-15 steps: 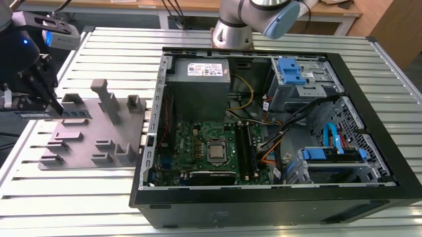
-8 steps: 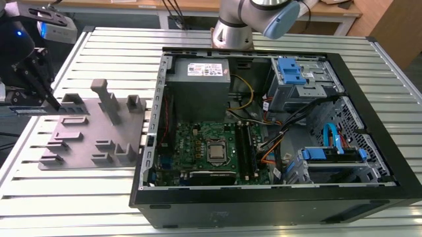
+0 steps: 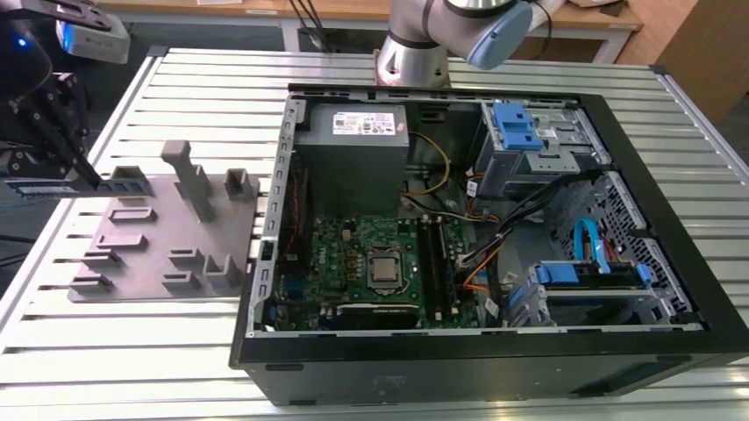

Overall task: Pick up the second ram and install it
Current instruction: 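Pick up the second ram and move it above second insertion slot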

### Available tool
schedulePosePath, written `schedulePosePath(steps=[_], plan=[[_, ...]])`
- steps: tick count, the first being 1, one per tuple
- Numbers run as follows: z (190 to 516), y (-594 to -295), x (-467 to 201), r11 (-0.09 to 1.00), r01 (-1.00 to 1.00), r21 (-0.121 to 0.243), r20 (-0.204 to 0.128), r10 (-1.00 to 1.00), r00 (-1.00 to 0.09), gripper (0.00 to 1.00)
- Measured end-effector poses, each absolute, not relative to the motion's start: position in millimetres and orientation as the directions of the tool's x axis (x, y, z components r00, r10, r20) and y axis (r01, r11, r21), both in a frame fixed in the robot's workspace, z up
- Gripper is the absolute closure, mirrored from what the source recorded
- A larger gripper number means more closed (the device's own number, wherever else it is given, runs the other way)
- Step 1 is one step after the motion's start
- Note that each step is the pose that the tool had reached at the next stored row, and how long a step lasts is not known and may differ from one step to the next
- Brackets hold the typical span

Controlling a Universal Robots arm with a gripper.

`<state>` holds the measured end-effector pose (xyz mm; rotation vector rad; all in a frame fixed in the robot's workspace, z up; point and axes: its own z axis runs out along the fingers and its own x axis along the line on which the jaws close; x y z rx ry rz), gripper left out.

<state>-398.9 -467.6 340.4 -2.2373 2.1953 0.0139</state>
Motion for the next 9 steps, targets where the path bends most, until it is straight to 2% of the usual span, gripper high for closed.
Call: schedulePosePath(steps=[9], plan=[[354,-468,-399,-0.019,-1.0,0.001,-0.011,-1.0,0.019,0.87]])
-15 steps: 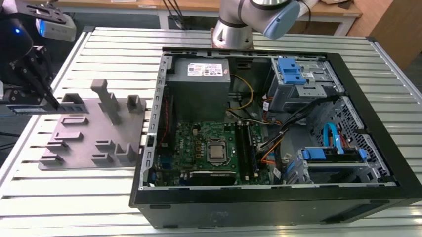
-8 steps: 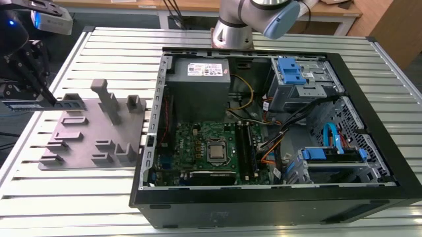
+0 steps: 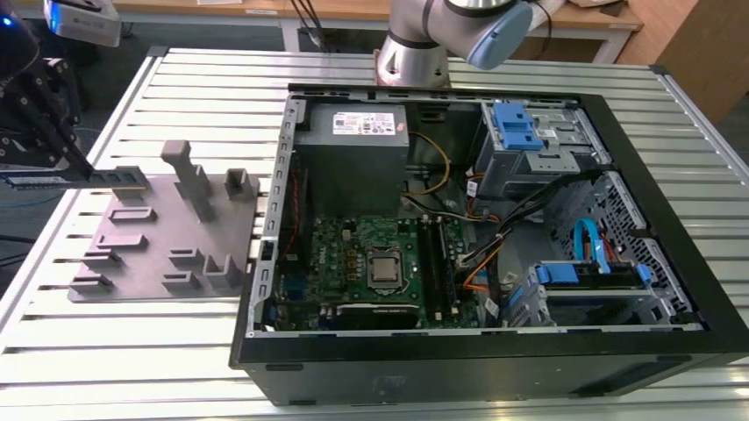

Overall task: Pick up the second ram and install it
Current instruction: 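Pick up the second ram and move it above second insertion slot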

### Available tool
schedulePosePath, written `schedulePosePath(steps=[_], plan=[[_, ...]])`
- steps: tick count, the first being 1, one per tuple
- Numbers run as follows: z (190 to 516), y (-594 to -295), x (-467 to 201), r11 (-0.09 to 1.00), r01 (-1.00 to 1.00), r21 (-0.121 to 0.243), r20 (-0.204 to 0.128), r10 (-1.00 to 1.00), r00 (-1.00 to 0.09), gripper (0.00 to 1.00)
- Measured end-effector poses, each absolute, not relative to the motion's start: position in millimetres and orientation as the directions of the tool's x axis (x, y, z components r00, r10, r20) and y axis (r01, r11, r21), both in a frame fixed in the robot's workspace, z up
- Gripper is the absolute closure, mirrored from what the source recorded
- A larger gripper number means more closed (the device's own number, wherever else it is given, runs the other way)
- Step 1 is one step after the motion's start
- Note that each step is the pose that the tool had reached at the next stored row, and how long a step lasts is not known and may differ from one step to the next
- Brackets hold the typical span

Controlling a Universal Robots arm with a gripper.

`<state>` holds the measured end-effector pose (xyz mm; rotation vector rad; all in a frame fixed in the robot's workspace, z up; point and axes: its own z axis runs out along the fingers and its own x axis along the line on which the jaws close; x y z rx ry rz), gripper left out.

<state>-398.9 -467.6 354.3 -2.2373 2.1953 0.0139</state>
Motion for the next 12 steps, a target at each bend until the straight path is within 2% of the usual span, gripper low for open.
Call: schedulePosePath(steps=[12], plan=[[370,-468,-399,-0.019,-1.0,0.001,-0.011,-1.0,0.019,0.87]])
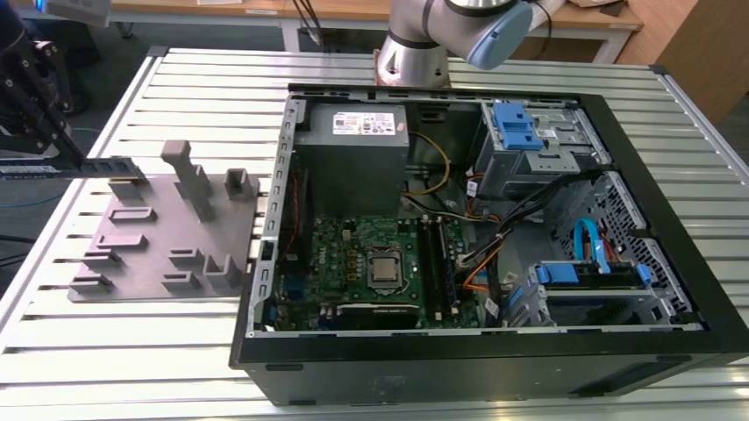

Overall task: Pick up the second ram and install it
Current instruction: 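Pick up the second ram and move it above second insertion slot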

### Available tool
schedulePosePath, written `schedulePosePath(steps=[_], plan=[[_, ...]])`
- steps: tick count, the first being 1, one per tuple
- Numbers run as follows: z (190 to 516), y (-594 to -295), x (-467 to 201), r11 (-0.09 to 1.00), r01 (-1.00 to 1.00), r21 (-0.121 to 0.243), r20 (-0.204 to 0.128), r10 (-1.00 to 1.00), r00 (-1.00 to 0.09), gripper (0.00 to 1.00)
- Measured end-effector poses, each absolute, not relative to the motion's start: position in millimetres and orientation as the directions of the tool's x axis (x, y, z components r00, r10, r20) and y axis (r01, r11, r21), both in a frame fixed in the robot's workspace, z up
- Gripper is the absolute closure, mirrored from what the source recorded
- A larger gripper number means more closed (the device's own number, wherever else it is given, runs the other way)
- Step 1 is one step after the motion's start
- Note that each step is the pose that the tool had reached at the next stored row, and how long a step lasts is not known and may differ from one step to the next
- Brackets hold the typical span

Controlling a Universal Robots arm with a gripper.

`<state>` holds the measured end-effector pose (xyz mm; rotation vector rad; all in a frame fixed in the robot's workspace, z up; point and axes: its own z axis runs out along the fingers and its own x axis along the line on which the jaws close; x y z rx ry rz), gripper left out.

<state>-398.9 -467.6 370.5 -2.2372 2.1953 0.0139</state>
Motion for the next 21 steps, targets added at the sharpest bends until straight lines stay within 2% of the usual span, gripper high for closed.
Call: schedulePosePath(steps=[21], plan=[[396,-468,-399,-0.019,-1.0,0.001,-0.011,-1.0,0.019,0.87]])
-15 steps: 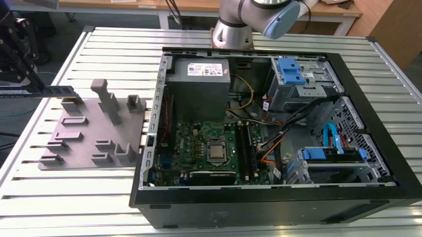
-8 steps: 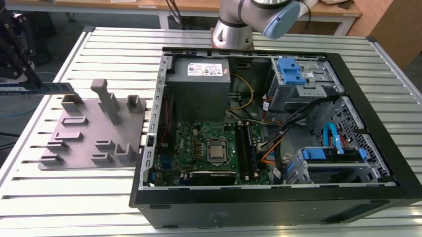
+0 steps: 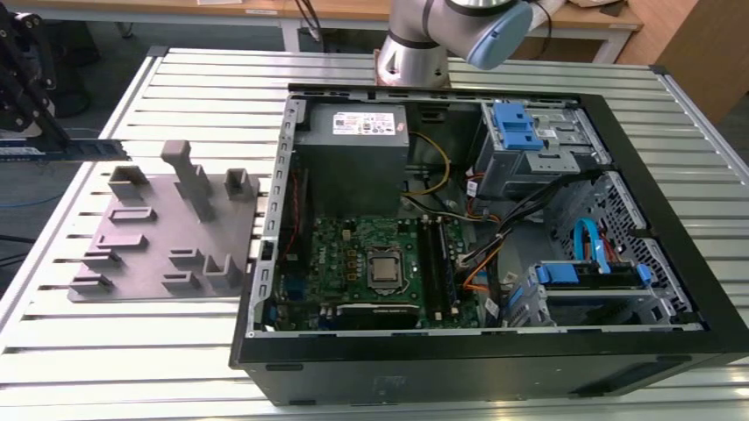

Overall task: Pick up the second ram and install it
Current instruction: 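Pick up the second ram and move it above second insertion slot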

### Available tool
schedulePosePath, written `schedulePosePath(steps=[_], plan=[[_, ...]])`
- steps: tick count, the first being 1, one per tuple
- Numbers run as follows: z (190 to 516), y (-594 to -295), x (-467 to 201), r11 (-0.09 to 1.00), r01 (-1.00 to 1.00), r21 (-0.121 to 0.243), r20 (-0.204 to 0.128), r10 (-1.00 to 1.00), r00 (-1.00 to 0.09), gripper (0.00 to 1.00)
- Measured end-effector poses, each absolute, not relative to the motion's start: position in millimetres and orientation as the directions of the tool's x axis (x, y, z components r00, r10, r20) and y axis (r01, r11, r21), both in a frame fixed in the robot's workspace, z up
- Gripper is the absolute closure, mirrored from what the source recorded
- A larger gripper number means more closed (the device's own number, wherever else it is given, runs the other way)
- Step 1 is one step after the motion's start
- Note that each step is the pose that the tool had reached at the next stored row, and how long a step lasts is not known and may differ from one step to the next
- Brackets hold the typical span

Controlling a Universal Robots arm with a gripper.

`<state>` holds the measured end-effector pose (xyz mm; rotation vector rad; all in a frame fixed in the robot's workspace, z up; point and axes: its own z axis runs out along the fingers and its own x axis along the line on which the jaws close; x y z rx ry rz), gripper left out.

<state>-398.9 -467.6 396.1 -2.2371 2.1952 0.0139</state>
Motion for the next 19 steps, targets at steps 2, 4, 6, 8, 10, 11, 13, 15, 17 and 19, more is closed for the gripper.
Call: schedulePosePath(steps=[2,4,6,8,10,11,13,15,17,19], plan=[[399,-468,-399,-0.019,-1.0,0.001,-0.011,-1.0,0.019,0.87],[401,-468,-399,-0.019,-1.0,0.001,-0.011,-1.0,0.019,0.87],[404,-468,-399,-0.019,-1.0,0.001,-0.011,-1.0,0.019,0.87],[406,-468,-399,-0.019,-1.0,0.001,-0.011,-1.0,0.019,0.87],[408,-468,-399,-0.019,-1.0,0.001,-0.011,-1.0,0.019,0.87],[410,-468,-399,-0.019,-1.0,0.001,-0.011,-1.0,0.019,0.87],[412,-468,-399,-0.019,-1.0,0.001,-0.011,-1.0,0.019,0.87],[416,-468,-399,-0.019,-1.0,0.001,-0.011,-1.0,0.019,0.87],[419,-468,-399,-0.019,-1.0,0.001,-0.011,-1.0,0.019,0.87],[422,-468,-399,-0.019,-1.0,0.001,-0.011,-1.0,0.019,0.87]])
